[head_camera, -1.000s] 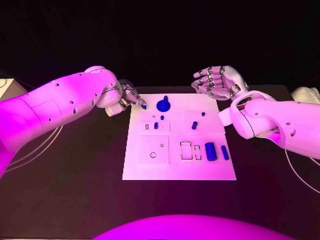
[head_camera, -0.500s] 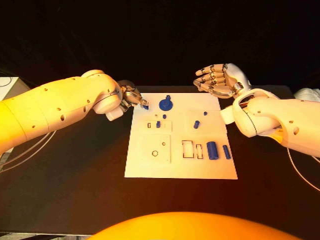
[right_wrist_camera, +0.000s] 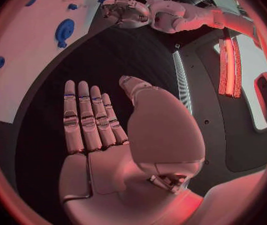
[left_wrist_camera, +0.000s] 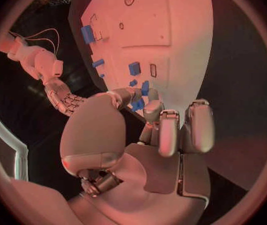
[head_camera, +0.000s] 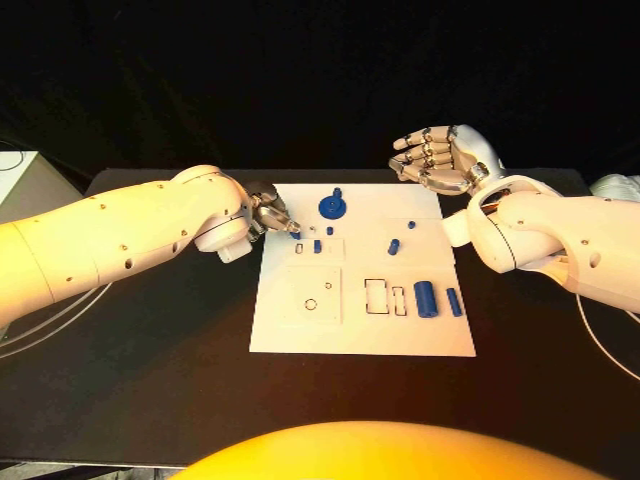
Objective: Assemble the parts on the task board
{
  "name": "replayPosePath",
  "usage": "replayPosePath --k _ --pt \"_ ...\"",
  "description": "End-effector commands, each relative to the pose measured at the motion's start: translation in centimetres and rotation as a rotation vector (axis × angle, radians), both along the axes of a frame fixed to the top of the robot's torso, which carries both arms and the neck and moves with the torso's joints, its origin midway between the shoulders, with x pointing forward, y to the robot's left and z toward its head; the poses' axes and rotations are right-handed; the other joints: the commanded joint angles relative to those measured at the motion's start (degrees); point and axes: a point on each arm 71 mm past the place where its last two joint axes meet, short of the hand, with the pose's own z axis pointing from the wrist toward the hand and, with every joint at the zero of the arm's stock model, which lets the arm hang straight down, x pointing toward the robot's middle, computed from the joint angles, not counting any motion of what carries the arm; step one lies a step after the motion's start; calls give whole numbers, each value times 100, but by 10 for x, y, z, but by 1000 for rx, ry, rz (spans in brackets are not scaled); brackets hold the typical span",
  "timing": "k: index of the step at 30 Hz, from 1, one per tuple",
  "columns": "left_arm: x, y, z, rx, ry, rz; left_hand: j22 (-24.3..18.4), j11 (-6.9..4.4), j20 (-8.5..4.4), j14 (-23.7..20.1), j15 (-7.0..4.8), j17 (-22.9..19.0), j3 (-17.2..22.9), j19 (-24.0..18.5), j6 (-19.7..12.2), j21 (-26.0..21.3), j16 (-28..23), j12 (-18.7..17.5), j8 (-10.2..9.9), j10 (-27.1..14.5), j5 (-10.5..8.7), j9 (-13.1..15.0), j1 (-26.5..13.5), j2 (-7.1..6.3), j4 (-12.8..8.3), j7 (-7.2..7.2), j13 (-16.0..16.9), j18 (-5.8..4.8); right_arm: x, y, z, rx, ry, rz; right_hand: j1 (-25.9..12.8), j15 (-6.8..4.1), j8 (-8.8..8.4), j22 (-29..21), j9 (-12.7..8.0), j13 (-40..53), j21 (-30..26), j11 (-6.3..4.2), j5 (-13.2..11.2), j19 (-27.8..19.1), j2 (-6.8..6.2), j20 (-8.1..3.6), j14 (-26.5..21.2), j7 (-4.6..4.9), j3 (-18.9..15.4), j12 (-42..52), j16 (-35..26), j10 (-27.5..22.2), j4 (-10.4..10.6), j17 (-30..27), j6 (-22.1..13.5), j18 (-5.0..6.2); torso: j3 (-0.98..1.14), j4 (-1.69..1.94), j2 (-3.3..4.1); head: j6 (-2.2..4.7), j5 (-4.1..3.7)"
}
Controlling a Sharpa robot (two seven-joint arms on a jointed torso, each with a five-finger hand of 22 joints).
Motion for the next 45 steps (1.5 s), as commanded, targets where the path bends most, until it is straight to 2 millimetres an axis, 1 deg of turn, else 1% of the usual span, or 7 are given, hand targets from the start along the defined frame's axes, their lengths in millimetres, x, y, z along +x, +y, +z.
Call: replayPosePath --k 1,13,14,27,38,42,45 --pt "-2 -2 -1 37 -25 -14 112 -5 3 474 -54 1054 989 32 167 33 26 23 23 51 40 303 -50 17 -1015 -131 8 -80 0 1 0 1 4 15 -36 7 -39 -5 -5 -5 -8 16 12 -46 19 4 -25 301 -14 -33 -19 -42 -7 -9 -38 73 0 -5 5 -9 4" --pt "-5 -9 -8 98 -28 -78 101 -7 1 479 -56 1069 990 24 172 27 32 9 21 40 52 302 -57 9 -1026 -133 -21 -77 0 1 -1 1 5 16 -42 9 -41 -14 -6 -6 -7 18 14 -48 21 6 -27 303 -19 -36 -18 -45 -5 -18 -38 73 -4 -5 8 -29 0" --pt "-5 -9 -8 104 -28 -83 101 -7 1 479 -56 1069 990 24 172 27 32 9 21 40 52 302 -57 9 -1026 -133 -21 -77 0 1 -1 1 6 16 -42 9 -41 -14 -6 -6 -7 18 14 -48 21 6 -27 303 -19 -36 -18 -45 -5 -18 -38 73 -3 -5 8 -54 -5" --pt "-7 -11 -10 139 -9 -121 99 -8 -1 483 -57 1082 989 22 174 26 37 13 19 46 51 301 -58 2 -1033 -134 -9 -76 0 1 -1 2 7 18 -47 11 -43 -24 -8 -6 -7 20 16 -49 22 8 -28 305 -25 -38 -17 -46 -4 -29 -38 73 -3 -3 4 -81 -14" --pt "-9 -14 -11 142 8 -148 99 -9 -2 485 -57 1091 989 22 176 26 41 16 17 53 52 300 -57 -4 -1042 -135 2 -76 0 2 -2 2 12 21 -50 12 -44 -29 -10 -6 -6 21 16 -49 23 9 -29 307 -29 -40 -17 -47 -3 -35 -37 73 1 -3 6 -75 -15" --pt "-8 -14 -11 142 8 -148 91 -10 -3 487 -57 1097 988 16 180 22 44 16 15 55 51 300 -58 -8 -1048 -136 4 -74 0 2 -2 1 13 21 -52 12 -45 -32 -10 -6 -6 21 17 -50 24 9 -29 308 -30 -40 -16 -48 -3 -38 -36 74 1 0 10 -50 -1" --pt "-8 -14 -11 144 9 -147 91 -10 -3 487 -57 1097 988 16 180 22 44 16 15 55 51 300 -58 -8 -1048 -136 4 -74 0 2 -2 1 13 21 -52 12 -45 -33 -10 -6 -6 22 17 -50 25 10 -29 308 -31 -41 -16 -48 -3 -39 -36 74 0 -1 5 -61 -2"
